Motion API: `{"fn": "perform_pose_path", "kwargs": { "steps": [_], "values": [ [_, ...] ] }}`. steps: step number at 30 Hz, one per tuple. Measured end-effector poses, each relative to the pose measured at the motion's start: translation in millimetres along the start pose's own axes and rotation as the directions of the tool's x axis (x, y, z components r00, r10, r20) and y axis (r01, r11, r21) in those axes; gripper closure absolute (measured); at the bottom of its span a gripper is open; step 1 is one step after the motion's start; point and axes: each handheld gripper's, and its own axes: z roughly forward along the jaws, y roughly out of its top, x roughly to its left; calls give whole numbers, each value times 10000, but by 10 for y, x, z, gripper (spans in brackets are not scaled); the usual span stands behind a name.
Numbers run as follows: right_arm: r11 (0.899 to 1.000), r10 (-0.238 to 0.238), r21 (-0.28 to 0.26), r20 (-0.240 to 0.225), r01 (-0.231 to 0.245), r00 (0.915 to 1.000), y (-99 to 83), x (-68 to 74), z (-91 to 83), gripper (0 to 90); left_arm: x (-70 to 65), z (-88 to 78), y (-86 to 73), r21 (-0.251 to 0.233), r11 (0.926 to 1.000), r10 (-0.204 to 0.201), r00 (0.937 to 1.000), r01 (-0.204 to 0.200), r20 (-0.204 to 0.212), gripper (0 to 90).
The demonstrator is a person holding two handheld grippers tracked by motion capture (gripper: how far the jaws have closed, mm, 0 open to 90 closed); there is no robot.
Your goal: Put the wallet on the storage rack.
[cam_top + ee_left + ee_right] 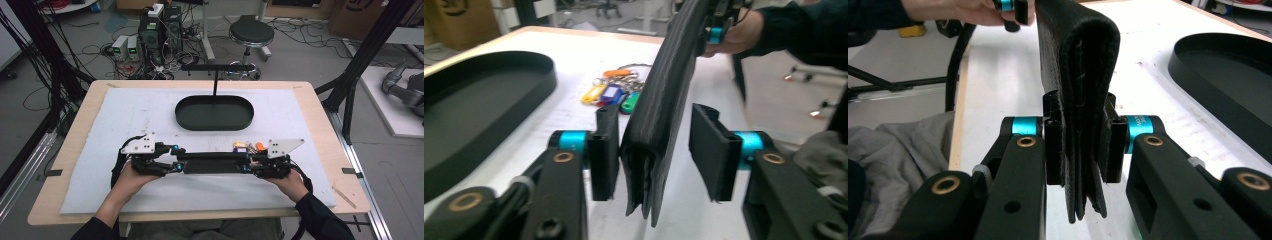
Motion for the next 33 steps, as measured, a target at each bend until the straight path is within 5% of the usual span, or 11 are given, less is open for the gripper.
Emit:
{"fn": "perform_pose_path", "kwargs": {
  "steps": [7,10,11,14,18,25,29,31,32,33],
  "values": [
    [9983,51,-574,-171,-60,9998,21,9,-54,782,1,179,-80,289,9996,-26,9992,15,398,503],
    [9980,109,-616,-216,-122,9997,20,4,-65,782,-10,208,-78,254,9993,245,9982,-259,549,576],
    [9979,153,-625,-257,-169,9996,16,-2,-77,781,-20,211,-73,75,9994,326,9980,-330,543,669],
    [9966,180,-801,-323,-205,9993,12,-15,-98,780,-22,189,-63,-389,9988,339,9968,-312,724,707],
    [9961,275,-823,-360,-304,9990,1,-33,-105,773,-34,188,-46,-381,9987,364,9957,-333,848,736],
    [9956,294,-890,-46,-297,9996,-3,-43,-116,708,-60,183,36,-223,9988,448,9972,-435,593,747],
    [9951,298,-959,657,-234,9974,-6,-55,-162,593,-55,168,71,-236,9988,432,9989,-427,181,750],
    [9929,509,-1142,1608,-326,9857,-21,-80,-255,505,-31,144,92,-269,9986,455,9989,-458,-121,751],
    [9929,509,-1142,1608,-326,9857,-21,-80,-255,505,-19,131,104,-298,9987,414,9988,-422,-265,751],
    [9901,780,-1330,2501,-456,9651,-34,-102,-321,459,0,117,117,-292,9986,431,9982,-443,-408,751]
  ]
}}
